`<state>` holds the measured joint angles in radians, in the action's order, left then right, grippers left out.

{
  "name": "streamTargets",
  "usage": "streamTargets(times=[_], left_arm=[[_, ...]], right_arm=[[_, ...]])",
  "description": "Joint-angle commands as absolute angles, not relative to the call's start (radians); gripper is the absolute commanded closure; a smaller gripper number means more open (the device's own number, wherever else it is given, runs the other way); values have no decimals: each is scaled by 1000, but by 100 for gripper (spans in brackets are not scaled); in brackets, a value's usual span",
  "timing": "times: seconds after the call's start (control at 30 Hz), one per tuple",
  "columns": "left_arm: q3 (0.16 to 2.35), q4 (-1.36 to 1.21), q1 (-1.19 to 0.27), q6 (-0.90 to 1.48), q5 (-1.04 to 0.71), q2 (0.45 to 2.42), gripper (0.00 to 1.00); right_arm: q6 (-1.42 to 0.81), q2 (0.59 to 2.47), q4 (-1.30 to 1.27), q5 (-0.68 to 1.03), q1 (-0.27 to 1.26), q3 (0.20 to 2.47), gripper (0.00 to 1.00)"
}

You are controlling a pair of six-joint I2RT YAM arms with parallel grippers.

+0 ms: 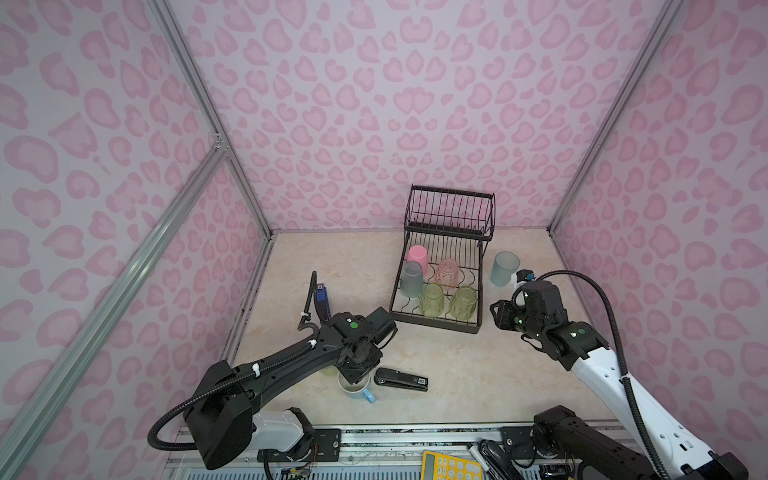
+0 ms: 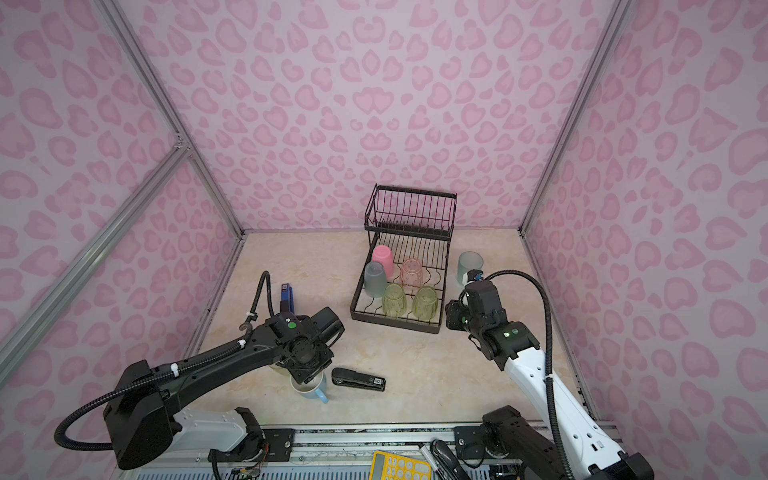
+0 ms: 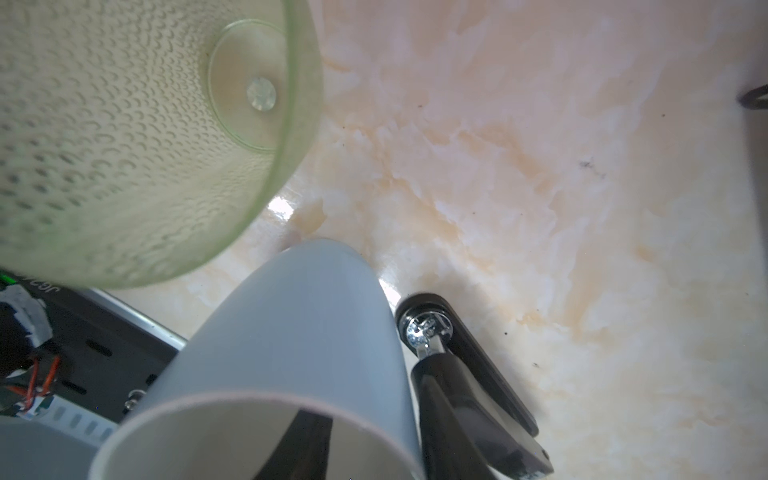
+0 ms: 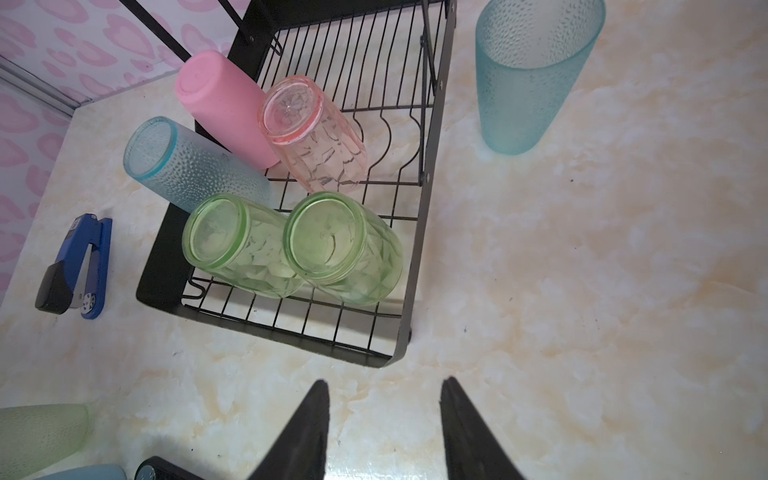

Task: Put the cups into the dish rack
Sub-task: 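Grasp the light-blue mug rim with the left gripper and lift it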

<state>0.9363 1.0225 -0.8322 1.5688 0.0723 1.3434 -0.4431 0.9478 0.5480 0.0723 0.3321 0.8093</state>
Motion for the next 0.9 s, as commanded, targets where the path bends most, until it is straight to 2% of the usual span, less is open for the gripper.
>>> streamTargets(times=[0.0, 0.03, 0.3, 0.87], left_arm=[[922, 1020, -832, 1577, 98, 1338, 63], [922, 1022, -832, 1575, 100, 1341, 68], [922, 1025, -831, 1569, 104, 1343, 82], [1046, 1081, -834, 1533, 120, 1385, 91]], right_arm=[[-449, 951, 536, 67, 333, 805, 56], [-449, 953, 535, 67, 332, 805, 56], [-449, 961, 527, 64, 332, 802, 56], [-417, 996, 523, 57, 327, 813, 56]])
